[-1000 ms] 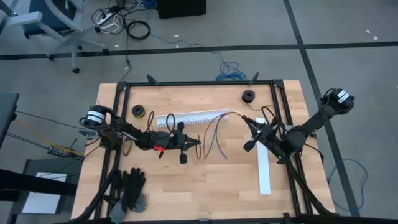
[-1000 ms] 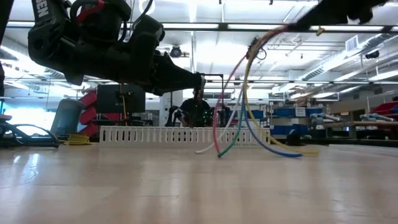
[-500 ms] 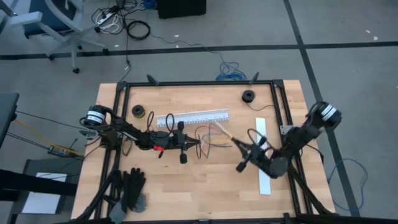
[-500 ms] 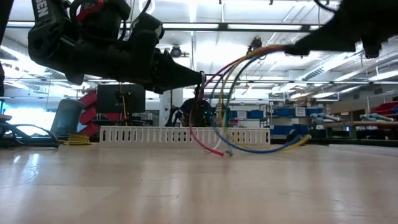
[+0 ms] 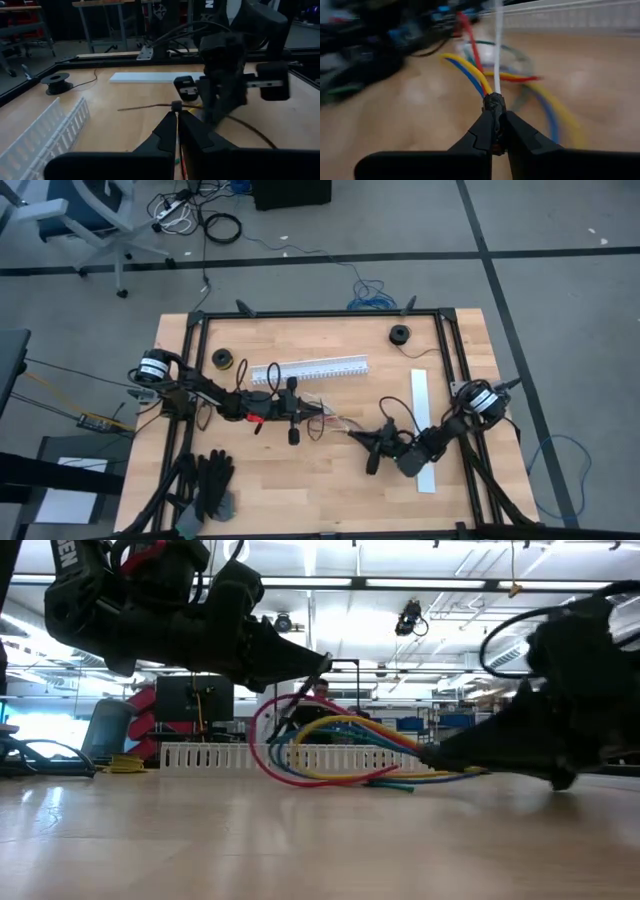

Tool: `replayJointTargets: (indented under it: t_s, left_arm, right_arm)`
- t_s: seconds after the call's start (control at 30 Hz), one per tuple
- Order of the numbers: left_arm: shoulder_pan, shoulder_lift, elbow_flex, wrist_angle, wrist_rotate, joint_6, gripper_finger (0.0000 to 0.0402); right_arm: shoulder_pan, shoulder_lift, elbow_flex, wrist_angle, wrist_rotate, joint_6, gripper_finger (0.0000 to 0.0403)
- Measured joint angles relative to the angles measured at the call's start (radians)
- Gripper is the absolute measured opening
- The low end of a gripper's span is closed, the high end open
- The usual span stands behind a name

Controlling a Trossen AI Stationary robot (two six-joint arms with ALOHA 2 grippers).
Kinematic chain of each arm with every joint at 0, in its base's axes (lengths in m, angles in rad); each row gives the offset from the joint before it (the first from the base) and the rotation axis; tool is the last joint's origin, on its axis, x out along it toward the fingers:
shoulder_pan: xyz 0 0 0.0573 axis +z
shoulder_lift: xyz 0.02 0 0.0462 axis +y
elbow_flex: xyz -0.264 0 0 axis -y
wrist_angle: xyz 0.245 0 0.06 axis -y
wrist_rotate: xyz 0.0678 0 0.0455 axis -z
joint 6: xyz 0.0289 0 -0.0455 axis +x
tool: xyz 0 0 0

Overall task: Ziptie cables
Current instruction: Insert zip tie on the cable wire

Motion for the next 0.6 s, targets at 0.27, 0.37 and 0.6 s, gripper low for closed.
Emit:
replayJointTargets:
  t_s: [0.27,0.37,0.6]
  left_arm:
    - [-0.001,0.0,0.0,-0.006,0.0,0.0,0.0]
    - [-0.001,0.0,0.0,-0.009,0.0,0.0,0.0]
    - [-0.007,0.0,0.0,-0.009,0.03,0.0,0.0]
  right_arm:
    - [-0.024,-0.076,0.016,-0.013,-0.329,-0.093,0.0066]
    - [-0.025,-0.105,0.017,-0.028,-0.391,-0.104,0.008]
    - [-0.026,-0.148,0.016,-0.053,-0.416,-0.175,0.0102]
